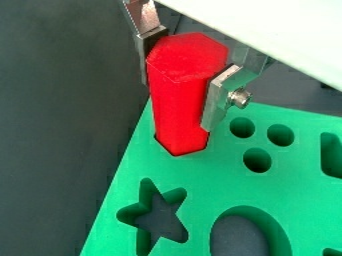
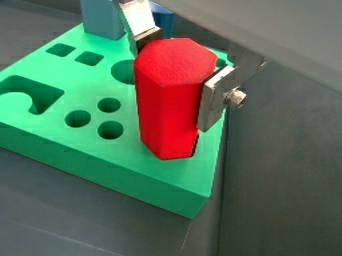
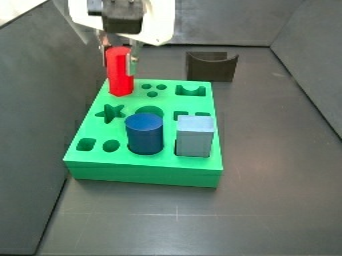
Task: Pick up the hexagon object. Move up. Place the hexagon object on the fixture. Regrasp the hexagon object. Move to above the board. Insert the hexagon object.
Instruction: Insert the hexagon object.
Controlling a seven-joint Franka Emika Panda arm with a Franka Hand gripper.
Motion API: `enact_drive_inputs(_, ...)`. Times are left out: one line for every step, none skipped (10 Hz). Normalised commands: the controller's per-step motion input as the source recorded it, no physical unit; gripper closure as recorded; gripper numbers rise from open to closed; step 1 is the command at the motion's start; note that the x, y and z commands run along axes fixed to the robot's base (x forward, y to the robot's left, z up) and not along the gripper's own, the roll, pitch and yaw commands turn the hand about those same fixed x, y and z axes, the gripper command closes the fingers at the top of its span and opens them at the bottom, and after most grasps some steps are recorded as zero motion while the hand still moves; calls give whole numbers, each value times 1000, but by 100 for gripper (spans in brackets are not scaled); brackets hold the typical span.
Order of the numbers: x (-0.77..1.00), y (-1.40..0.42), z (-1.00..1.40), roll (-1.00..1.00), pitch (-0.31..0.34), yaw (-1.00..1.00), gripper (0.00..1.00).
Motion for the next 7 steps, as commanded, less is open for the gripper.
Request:
enact_drive_inputs(-111, -134, -614, 217, -246, 0, 100)
enact_drive_inputs(-197, -149, -677, 206, -239, 0, 100)
enact_drive_inputs(-297, -120, -760, 146, -241, 77, 100)
enact_drive_inputs(-383, -89, -800, 121, -227, 180, 100)
enact_drive_inputs(-54, -134, -726, 0, -257, 114, 100)
enact_drive_inputs(0, 0, 0, 19, 0, 0, 100)
enact_drive_inputs(0, 0, 0, 0, 0, 0, 100)
